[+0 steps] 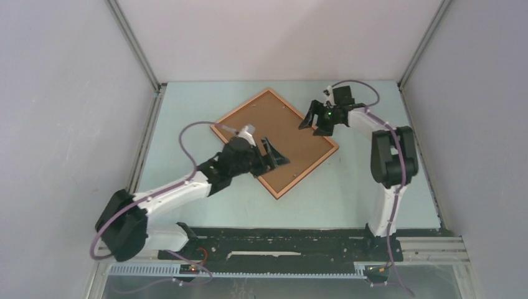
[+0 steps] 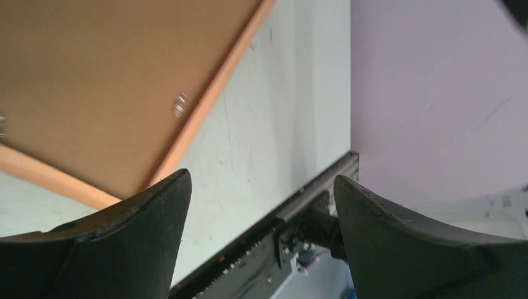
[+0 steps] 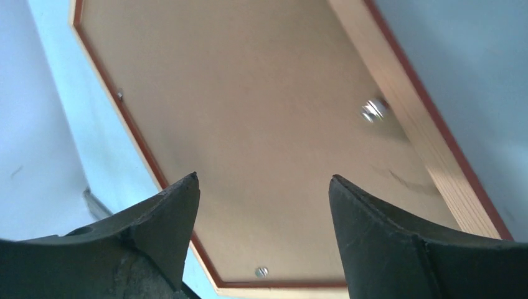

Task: Put the photo into the frame
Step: Adjust the photo frame at the center of the board.

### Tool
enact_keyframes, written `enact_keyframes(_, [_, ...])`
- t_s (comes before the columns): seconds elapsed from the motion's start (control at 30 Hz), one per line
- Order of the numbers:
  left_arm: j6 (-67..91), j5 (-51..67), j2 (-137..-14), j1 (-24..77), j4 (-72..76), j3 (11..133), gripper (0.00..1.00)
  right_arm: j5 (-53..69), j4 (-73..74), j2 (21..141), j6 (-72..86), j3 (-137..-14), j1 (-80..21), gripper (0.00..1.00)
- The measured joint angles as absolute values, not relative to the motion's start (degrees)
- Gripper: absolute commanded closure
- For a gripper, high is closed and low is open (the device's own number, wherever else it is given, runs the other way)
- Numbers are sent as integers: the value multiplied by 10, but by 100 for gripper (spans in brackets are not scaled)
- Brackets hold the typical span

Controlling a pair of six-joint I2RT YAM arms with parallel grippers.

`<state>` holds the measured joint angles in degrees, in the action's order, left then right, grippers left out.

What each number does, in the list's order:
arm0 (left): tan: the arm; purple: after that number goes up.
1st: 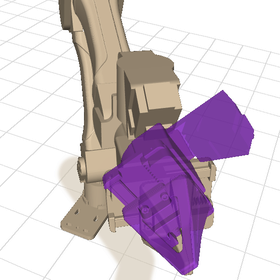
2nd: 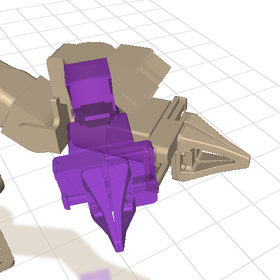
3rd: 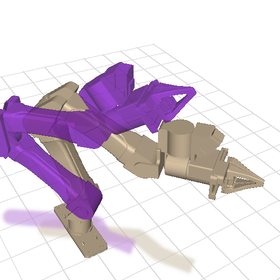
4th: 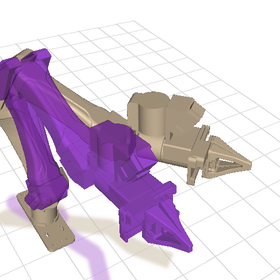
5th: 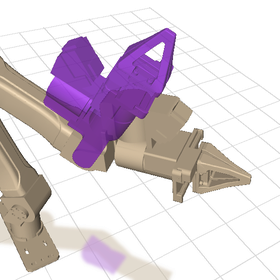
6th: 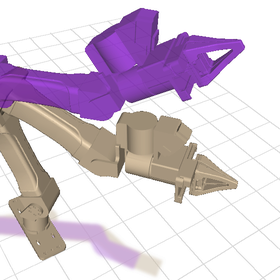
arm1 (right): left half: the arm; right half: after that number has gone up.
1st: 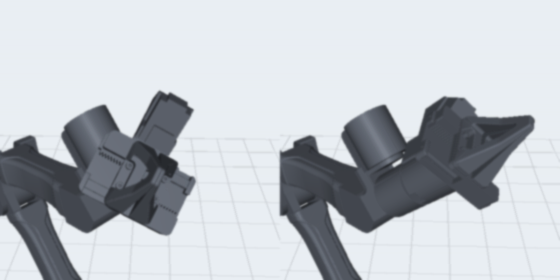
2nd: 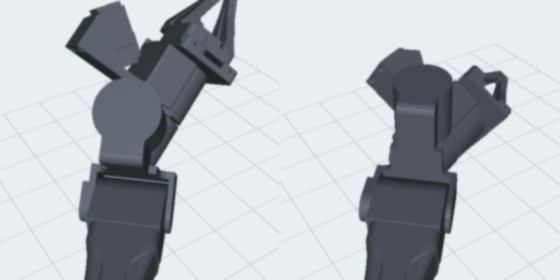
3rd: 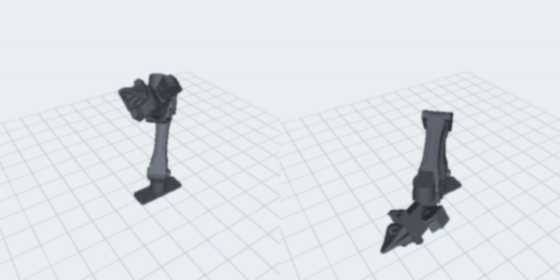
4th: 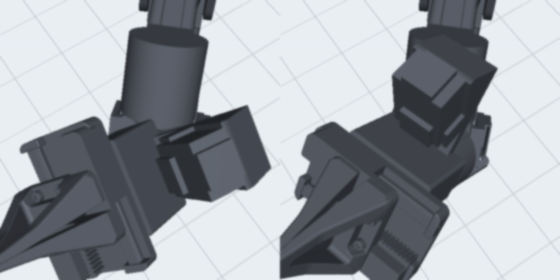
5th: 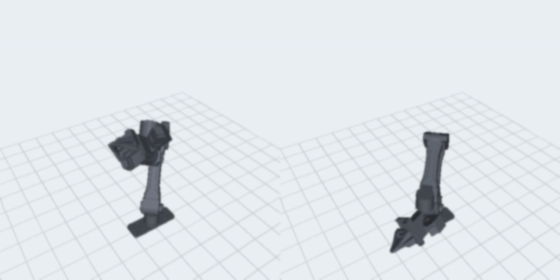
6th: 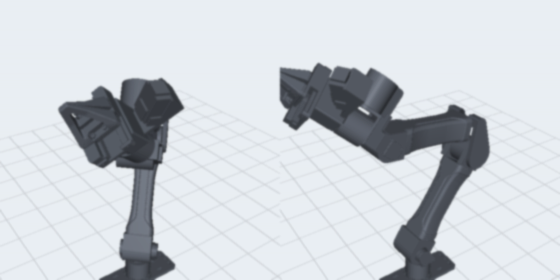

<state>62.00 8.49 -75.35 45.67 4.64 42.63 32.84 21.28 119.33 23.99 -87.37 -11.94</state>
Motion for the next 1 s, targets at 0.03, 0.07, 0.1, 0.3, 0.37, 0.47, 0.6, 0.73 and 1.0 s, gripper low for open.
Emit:
enact_keyframes(0.03, [605,78,-731,440,30,426,11,308,211,1162,241,-846,-112,15])
enact_keyframes(0.07, [594,73,-712,427,19,426,11,284,215,1131,244,-824,-108,15])
enact_keyframes(0.1, [580,62,-691,412,4,426,11,260,222,1105,246,-810,-107,15])
enact_keyframes(0.3, [523,27,-577,396,-76,426,11,124,240,939,299,-704,-129,15])
enact_keyframes(0.37, [517,21,-536,397,-90,425,11,102,234,886,337,-632,-142,17])
enact_keyframes(0.47, [515,17,-476,397,-90,413,11,77,236,850,387,-549,-174,15])
enact_keyframes(0.6, [517,17,-409,397,-85,376,10,67,255,849,440,-507,-222,16])
enact_keyframes(0.73, [518,17,-376,397,-94,357,10,82,246,849,489,-505,-245,17])
enact_keyframes(1.0, [507,17,-344,397,-112,356,9,95,204,887,568,-504,-333,19])
